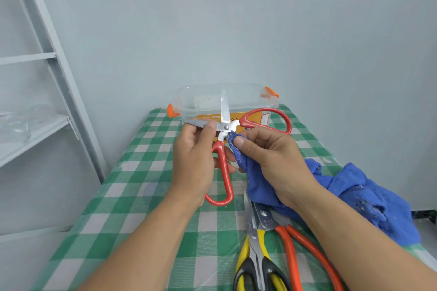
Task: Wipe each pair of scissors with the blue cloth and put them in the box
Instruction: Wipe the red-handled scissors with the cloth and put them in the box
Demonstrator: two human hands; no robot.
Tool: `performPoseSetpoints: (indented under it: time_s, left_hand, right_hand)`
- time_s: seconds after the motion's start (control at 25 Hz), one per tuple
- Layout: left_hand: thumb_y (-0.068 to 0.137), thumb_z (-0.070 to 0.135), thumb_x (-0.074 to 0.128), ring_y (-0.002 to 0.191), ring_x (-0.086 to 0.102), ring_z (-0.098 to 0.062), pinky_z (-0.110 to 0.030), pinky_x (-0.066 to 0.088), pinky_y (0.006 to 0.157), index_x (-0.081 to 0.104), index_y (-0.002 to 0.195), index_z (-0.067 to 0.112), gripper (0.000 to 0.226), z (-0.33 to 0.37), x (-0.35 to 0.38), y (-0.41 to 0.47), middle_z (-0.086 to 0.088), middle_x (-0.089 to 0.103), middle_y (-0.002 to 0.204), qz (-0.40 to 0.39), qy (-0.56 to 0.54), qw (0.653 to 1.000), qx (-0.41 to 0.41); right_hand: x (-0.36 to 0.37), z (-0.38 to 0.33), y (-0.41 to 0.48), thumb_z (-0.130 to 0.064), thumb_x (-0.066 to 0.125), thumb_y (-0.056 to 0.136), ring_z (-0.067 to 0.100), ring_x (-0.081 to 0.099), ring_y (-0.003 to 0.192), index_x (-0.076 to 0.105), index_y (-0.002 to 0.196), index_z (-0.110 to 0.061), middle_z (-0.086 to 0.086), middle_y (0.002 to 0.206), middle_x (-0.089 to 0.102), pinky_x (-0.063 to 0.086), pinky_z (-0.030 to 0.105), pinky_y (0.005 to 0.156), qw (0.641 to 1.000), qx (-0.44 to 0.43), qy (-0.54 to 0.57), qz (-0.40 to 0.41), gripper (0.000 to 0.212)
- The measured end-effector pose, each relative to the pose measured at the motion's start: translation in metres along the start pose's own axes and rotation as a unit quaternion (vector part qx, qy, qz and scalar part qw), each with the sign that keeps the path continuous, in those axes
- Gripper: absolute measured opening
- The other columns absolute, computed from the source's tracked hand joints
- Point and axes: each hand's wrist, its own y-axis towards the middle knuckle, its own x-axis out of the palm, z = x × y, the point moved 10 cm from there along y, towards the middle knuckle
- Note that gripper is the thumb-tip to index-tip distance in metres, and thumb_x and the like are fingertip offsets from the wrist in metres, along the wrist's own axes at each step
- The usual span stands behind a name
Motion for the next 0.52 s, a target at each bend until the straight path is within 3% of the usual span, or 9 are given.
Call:
performPoseSetpoints:
  time_s: [0.08, 0.16, 0.32, 0.52]
  left_hand:
    - [0.104, 0.015, 0.051, 0.06, 0.067, -0.02, -0.036, 0.055, 0.041, 0.059, 0.101, 0.011, 0.01, 0.002, 0.001, -0.002, -0.02, 0.068, 0.091, 0.001, -0.014, 1.0, 0.009]
    - [0.104, 0.014, 0.051, 0.063, 0.068, -0.017, -0.039, 0.056, 0.042, 0.059, 0.101, 0.01, 0.009, 0.002, 0.001, -0.003, -0.009, 0.068, 0.082, 0.004, -0.028, 1.0, 0.011]
    - [0.103, 0.016, 0.052, 0.065, 0.067, -0.02, -0.042, 0.058, 0.046, 0.059, 0.102, 0.008, 0.011, 0.001, 0.003, -0.005, -0.01, 0.067, 0.084, 0.011, -0.023, 1.0, 0.014]
    - [0.103, 0.015, 0.054, 0.088, 0.069, -0.028, -0.069, 0.053, 0.081, 0.063, 0.098, 0.016, 0.01, -0.001, 0.005, -0.005, 0.005, 0.071, 0.084, 0.015, -0.009, 0.999, 0.038]
  right_hand:
    - [0.001, 0.006, 0.0, -0.004, 0.062, 0.094, 0.01, 0.06, 0.058, 0.069, 0.083, -0.003, 0.0, 0.064, 0.067, 0.051, 0.023, 0.059, 0.998, 0.023, 0.051, -0.006, 0.014]
    - [0.002, 0.01, 0.0, -0.002, 0.062, 0.093, 0.011, 0.062, 0.057, 0.067, 0.088, 0.002, 0.004, 0.065, 0.068, 0.052, 0.022, 0.057, 0.995, 0.043, 0.093, -0.006, 0.009]
    - [-0.004, 0.014, 0.001, -0.005, 0.073, 0.075, 0.017, 0.069, 0.062, 0.067, 0.089, 0.006, 0.011, 0.073, 0.074, 0.055, 0.022, 0.059, 0.988, 0.059, 0.138, 0.032, 0.018]
    - [0.0, 0.018, 0.001, 0.001, 0.069, 0.083, 0.02, 0.068, 0.063, 0.066, 0.081, 0.004, 0.014, 0.073, 0.071, 0.057, 0.028, 0.063, 0.983, 0.065, 0.165, 0.037, 0.004]
